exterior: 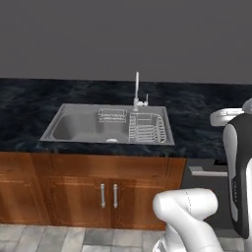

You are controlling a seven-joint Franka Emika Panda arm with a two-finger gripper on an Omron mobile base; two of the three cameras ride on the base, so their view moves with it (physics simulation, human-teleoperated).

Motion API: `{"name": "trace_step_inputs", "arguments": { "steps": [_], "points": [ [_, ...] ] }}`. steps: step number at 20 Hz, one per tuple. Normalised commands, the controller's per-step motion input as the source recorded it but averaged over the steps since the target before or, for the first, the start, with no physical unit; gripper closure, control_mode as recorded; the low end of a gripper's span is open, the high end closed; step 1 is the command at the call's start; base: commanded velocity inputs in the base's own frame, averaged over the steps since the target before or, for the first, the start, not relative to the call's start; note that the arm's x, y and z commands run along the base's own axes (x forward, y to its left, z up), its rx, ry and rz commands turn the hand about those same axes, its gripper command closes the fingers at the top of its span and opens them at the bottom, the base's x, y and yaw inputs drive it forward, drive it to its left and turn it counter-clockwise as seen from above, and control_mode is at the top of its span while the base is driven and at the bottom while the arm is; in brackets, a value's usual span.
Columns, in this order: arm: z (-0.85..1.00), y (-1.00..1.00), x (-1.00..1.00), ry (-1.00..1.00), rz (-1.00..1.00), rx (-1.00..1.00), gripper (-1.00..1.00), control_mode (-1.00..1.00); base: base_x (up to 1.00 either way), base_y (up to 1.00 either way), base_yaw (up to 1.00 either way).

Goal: Locate and retrieve the bar soap and sponge from the cabinet. Place them next to the sink.

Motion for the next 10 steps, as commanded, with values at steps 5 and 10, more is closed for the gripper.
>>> {"name": "trace_step_inputs", "arguments": {
  "steps": [5,10],
  "points": [
    [0.00,0.00,0.00,0.00,0.00,0.00,1.00,1.00,0.33,0.20,-0.33],
    [0.00,0.00,0.00,0.00,0.00,0.00,1.00,1.00,0.51,0.35,-0.28]
  ]
}}
